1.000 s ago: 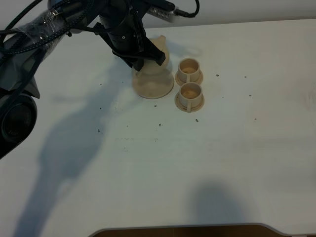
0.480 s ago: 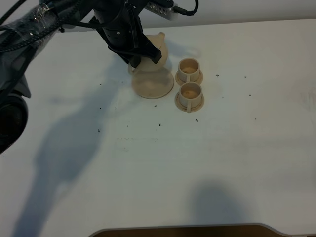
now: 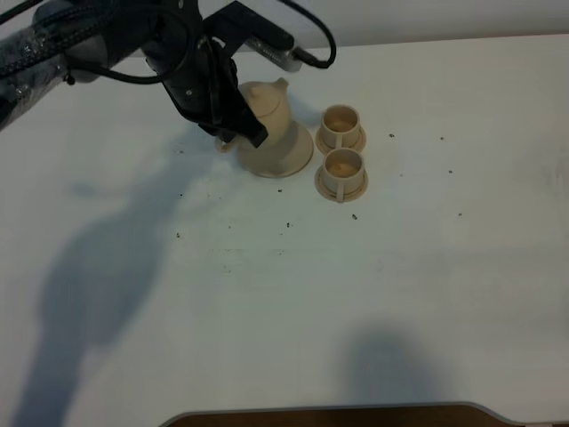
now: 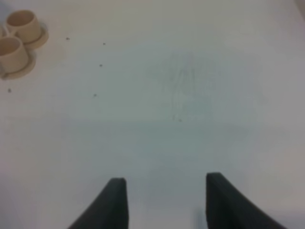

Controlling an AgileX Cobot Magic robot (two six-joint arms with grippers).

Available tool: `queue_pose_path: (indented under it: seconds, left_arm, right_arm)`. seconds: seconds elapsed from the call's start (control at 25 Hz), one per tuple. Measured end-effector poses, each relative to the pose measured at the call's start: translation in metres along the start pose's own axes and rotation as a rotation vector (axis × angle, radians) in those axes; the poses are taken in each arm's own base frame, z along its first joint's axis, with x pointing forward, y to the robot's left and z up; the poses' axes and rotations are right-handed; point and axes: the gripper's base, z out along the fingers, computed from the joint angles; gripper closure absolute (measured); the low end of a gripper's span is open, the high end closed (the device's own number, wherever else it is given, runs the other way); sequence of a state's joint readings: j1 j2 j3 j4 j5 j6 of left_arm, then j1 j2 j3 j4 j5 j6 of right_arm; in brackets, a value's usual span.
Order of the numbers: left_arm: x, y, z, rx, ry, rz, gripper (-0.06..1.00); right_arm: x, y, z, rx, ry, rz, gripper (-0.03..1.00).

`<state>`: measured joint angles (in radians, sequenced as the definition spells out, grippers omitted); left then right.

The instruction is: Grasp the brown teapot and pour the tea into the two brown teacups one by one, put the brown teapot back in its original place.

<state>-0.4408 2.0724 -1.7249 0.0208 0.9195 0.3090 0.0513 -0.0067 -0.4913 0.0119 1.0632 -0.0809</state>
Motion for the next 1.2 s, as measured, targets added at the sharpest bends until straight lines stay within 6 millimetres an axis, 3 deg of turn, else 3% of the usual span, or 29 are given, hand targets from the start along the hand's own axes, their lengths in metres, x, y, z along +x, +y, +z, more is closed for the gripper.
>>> queue_pose_path:
  seconds: [0.2, 0.76, 1.0, 1.2]
  left_arm:
    - [0.006, -0.002, 0.008, -0.006, -0.01, 0.15, 0.84]
    - [-0.004, -0.008, 0.006, -0.056, -0.093, 0.576, 0.84]
    - [-0.009, -0.007, 0.006, -0.095, -0.137, 0.682, 0.84]
    - [-0.01, -0.007, 0.019, -0.106, -0.139, 0.739, 0.84]
  right_arm:
    - [0.0, 0.0, 0.0, 0.0, 0.0, -0.001, 0.56]
    - [0.0, 0.0, 0.0, 0.0, 0.0, -0.001, 0.56]
    - [0.0, 0.0, 0.0, 0.0, 0.0, -0.001, 0.56]
    - [0.0, 0.0, 0.0, 0.0, 0.0, -0.001, 0.56]
